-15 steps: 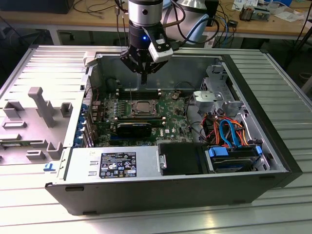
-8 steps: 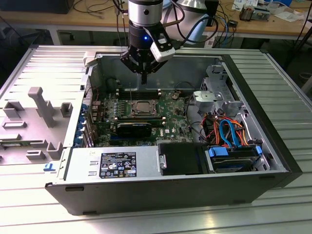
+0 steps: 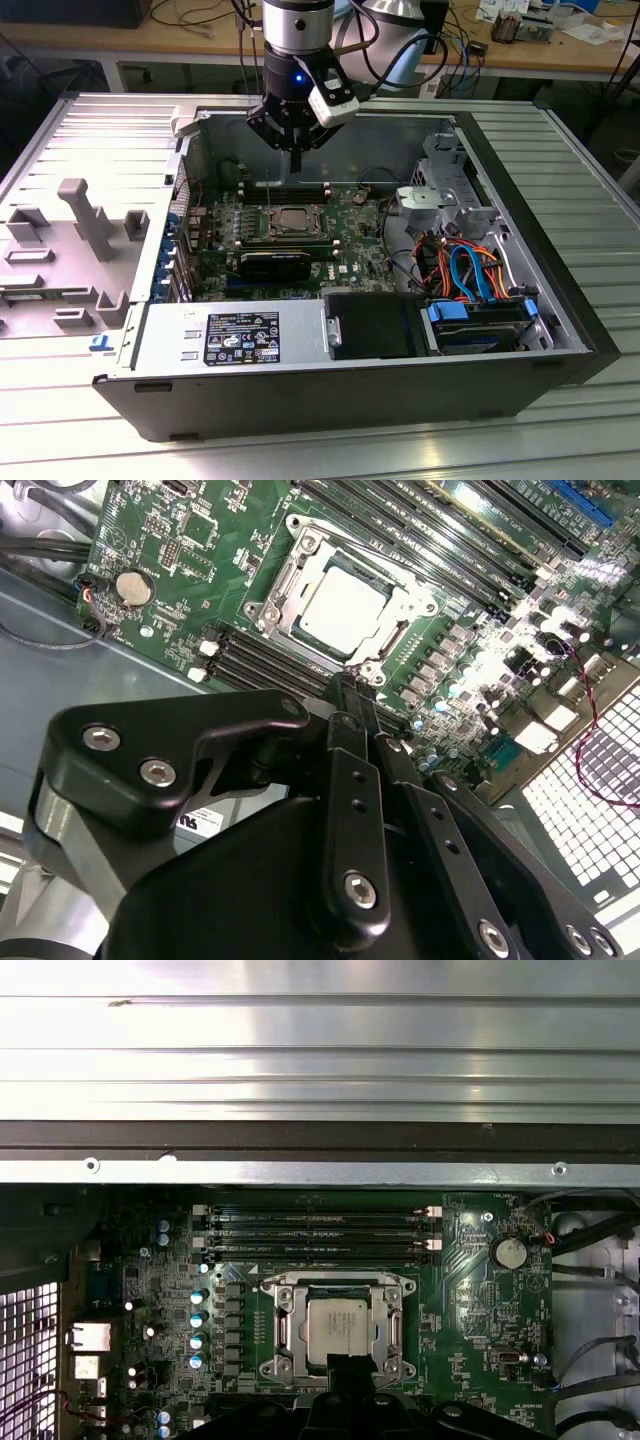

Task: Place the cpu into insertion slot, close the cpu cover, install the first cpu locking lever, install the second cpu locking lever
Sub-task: 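Install the first cpu locking lever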

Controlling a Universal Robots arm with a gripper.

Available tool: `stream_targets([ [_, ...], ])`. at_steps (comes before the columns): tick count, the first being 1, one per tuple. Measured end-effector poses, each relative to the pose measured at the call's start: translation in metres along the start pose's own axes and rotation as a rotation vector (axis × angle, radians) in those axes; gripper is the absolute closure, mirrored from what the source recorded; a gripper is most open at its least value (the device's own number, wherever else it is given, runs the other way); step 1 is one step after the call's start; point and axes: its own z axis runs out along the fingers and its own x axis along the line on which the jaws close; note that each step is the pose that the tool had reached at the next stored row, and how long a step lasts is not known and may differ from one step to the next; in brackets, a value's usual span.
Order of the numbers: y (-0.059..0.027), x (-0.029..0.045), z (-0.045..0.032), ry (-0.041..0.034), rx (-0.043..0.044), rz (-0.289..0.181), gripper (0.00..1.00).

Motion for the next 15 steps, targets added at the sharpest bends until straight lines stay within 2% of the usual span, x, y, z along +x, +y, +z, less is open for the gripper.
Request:
stream_targets([
  [2, -0.0003, 0.0002, 0.0, 0.0001, -0.0002, -0.014, 0.89],
  [5, -0.0003, 0.0009, 0.0002, 0.0002, -0.001, -0.063, 0.89],
  [8, -0.0003, 0.0093, 0.001, -0.0002, -0.0124, -0.067, 0.89],
  [12, -0.0002, 0.0281, 0.0058, -0.0003, -0.0147, -0.067, 0.89],
  [14, -0.0002, 0.0426, 0.0091, -0.0003, -0.0158, -0.067, 0.89],
  [15, -0.0001, 0.0471, 0.0103, -0.0004, -0.0163, -0.067, 0.89],
])
